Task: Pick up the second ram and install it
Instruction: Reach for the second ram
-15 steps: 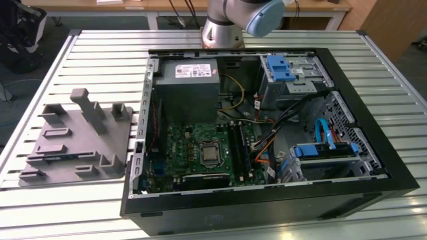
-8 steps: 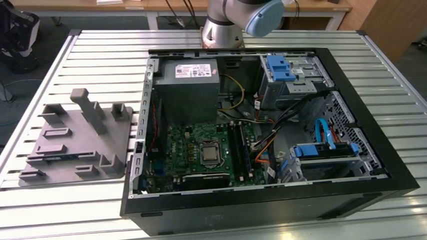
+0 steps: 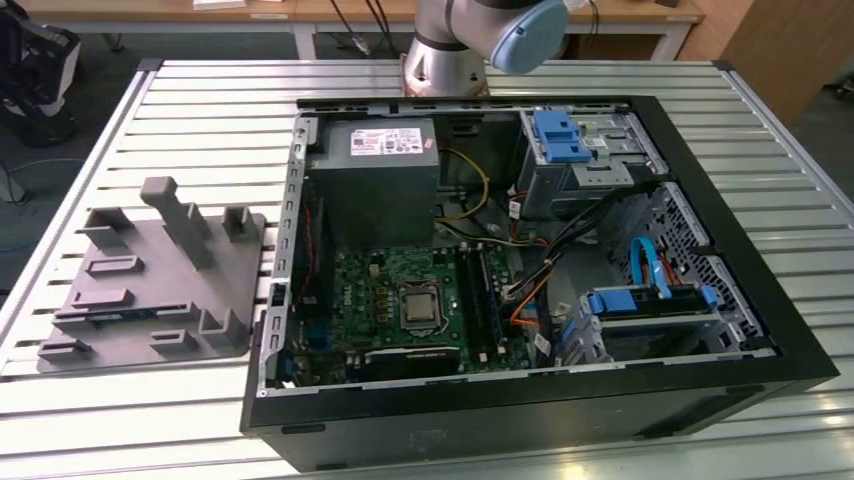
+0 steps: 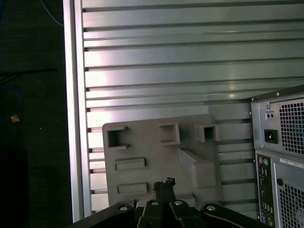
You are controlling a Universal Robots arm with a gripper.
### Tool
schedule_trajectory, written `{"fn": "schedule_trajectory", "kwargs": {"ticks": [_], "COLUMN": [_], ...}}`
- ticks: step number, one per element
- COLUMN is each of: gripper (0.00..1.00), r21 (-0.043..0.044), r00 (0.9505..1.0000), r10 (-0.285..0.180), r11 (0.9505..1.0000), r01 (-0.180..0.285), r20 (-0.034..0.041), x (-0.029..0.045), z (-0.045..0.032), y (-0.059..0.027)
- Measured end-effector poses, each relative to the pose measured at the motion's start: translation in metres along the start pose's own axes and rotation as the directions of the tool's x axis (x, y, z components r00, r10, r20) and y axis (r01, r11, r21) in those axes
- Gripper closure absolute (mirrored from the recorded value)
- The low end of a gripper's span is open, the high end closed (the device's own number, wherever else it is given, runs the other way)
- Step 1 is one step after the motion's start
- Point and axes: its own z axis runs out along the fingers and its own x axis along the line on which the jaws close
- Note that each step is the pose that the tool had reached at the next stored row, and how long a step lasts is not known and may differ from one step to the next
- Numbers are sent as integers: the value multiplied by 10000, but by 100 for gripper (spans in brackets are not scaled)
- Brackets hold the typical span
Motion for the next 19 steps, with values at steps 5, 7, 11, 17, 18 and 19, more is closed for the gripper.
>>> {"fn": "schedule_trajectory", "kwargs": {"ticks": [5,7,11,17,18,19], "gripper": [90,90,90,90,90,90], "r21": [2,2,2,1,1,2], "r00": [10000,10000,10000,10000,10000,10000], "r10": [1,0,0,0,0,0], "r11": [10000,10000,10000,10000,10000,10000], "r01": [-1,0,0,0,0,0], "r20": [-2,-1,-1,-1,-2,-1], "x": [33,49,80,116,121,125], "z": [1,4,9,18,20,21], "y": [-45,-61,-83,-116,-121,-125]}}
